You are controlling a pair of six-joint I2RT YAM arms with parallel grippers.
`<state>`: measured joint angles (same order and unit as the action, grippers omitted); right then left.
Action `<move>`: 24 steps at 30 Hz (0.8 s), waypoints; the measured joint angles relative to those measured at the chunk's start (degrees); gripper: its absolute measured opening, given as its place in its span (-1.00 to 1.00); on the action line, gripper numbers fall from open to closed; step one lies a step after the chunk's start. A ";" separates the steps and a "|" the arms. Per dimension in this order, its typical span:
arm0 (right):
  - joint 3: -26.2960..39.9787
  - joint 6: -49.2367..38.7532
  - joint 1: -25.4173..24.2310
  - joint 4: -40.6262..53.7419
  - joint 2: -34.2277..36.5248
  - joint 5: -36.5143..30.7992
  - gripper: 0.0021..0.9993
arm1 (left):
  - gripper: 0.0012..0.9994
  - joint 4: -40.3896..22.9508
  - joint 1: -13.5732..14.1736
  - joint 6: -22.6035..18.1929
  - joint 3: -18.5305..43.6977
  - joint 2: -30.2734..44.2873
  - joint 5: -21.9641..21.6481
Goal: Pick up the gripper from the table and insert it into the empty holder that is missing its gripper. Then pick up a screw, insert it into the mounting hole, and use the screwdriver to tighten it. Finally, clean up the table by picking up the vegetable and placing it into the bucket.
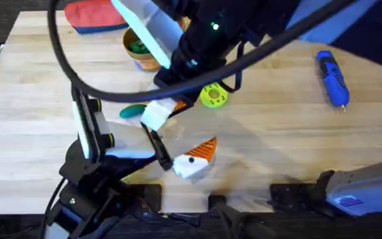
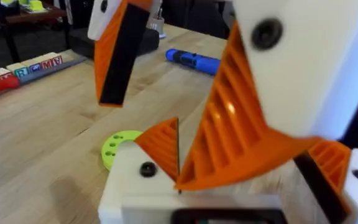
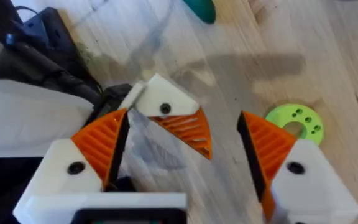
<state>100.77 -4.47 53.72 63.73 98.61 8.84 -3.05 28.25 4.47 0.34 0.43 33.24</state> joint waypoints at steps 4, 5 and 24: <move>0.00 -0.06 -4.18 3.42 -4.08 0.22 0.99 | 0.98 0.01 0.00 0.00 0.00 -0.01 0.00; 0.02 -0.16 -5.04 4.59 -5.12 0.20 0.99 | 0.98 0.00 0.00 0.00 0.00 -0.02 0.00; -23.77 -1.31 -14.83 4.85 -33.20 6.72 0.99 | 0.99 0.00 0.00 0.00 0.00 0.00 0.00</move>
<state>77.00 -5.78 38.89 68.58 65.41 15.55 -3.05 28.25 4.47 0.34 0.43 33.23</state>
